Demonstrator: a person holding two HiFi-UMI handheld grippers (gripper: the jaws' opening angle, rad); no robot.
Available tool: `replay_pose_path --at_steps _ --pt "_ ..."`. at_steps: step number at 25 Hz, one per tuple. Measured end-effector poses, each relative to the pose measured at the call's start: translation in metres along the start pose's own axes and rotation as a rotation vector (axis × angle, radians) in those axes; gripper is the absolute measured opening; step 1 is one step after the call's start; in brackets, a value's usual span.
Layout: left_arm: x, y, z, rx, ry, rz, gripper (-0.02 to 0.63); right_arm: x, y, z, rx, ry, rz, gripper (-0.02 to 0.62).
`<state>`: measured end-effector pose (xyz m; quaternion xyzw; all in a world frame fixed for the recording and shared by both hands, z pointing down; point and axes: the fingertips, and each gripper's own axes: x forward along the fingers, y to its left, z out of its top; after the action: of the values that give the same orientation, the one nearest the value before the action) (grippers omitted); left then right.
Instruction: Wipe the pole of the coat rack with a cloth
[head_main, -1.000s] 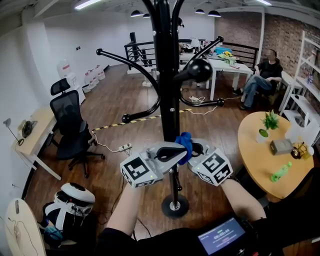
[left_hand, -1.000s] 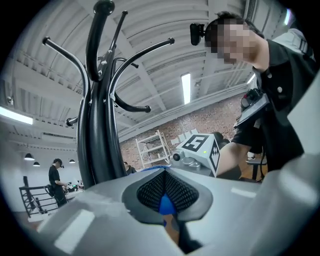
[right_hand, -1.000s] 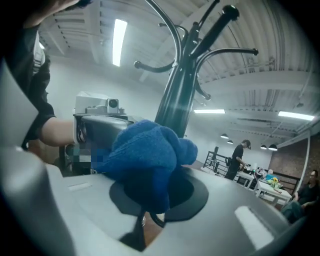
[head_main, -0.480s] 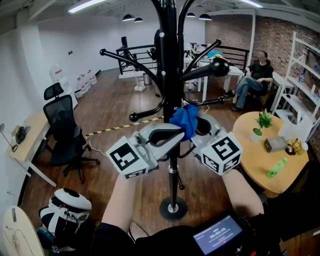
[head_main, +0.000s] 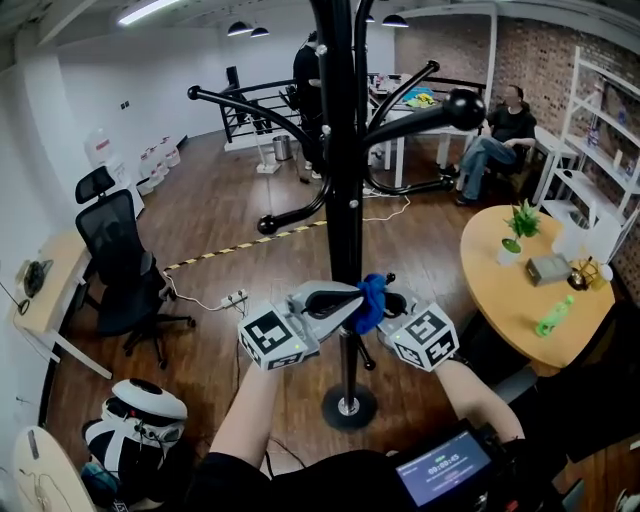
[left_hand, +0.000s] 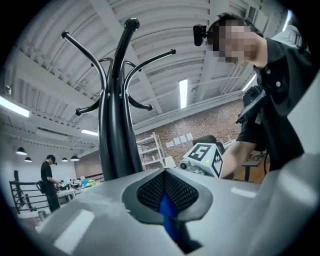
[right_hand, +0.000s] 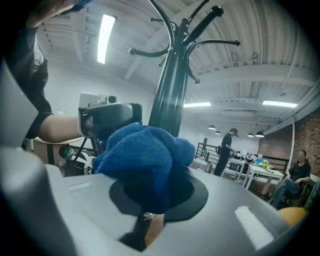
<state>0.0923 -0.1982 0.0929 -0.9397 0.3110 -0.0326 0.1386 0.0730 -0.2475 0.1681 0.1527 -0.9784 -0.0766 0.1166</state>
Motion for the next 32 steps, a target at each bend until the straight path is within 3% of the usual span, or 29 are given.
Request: replay_pose_path --at_steps 3,8,13,17,20,27,32 --pt "-0.002 -0.006 -0.004 -0.01 -0.005 -0.022 0.005 0.0 0.003 -0.012 0.023 0.021 -0.03 0.049" --pt "0.0 -0.013 -0.001 0.023 0.008 -0.023 0.005 -0.012 0.01 0.002 -0.037 -0.012 -0.072 0.049" --pt "-0.002 -0.026 0.022 0.039 0.007 0.021 0.005 -0.038 0.034 0.039 -0.06 -0.122 -0.023 0.049" --pt "-0.008 -0.042 0.058 0.053 -0.064 0.049 0.005 -0.061 0.053 0.065 -0.058 -0.209 0.029 0.049" --pt "-0.007 -0.045 0.071 0.071 -0.065 0.071 0.005 -0.072 0.059 0.078 -0.097 -0.244 0.041 0.049" --pt "-0.031 -0.052 0.072 0.095 -0.08 0.051 0.005 -0.085 0.078 0.083 -0.106 -0.209 -0.022 0.049" --pt "-0.067 -0.049 0.071 0.066 -0.146 -0.035 0.003 -0.064 0.104 0.09 -0.099 -0.18 -0.126 0.049"
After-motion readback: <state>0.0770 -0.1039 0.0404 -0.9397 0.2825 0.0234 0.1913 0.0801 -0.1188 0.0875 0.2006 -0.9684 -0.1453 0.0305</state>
